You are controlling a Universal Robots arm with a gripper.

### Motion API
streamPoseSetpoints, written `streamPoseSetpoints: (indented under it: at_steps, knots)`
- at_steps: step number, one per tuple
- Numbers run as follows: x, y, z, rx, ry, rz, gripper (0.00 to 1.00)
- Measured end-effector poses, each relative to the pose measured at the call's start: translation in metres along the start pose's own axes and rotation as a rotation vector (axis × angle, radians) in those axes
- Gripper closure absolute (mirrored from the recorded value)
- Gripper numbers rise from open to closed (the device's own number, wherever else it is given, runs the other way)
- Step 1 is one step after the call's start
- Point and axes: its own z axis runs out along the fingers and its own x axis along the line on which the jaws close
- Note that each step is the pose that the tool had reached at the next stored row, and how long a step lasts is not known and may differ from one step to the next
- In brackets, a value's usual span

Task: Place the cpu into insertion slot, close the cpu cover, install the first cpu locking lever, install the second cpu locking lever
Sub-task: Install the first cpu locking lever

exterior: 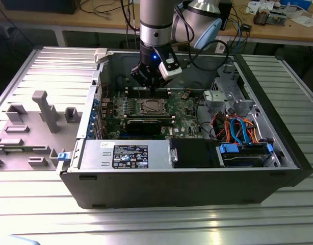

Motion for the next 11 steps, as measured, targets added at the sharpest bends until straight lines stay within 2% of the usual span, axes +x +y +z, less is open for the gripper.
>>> streamPoseSetpoints:
  at_steps: [4,11]
  knots:
    - [0.0001,0.0,0.0,-0.0031,0.0001,-0.006,0.89]
    - [0.0004,0.0,0.0,-0.0033,0.0001,-0.007,0.89]
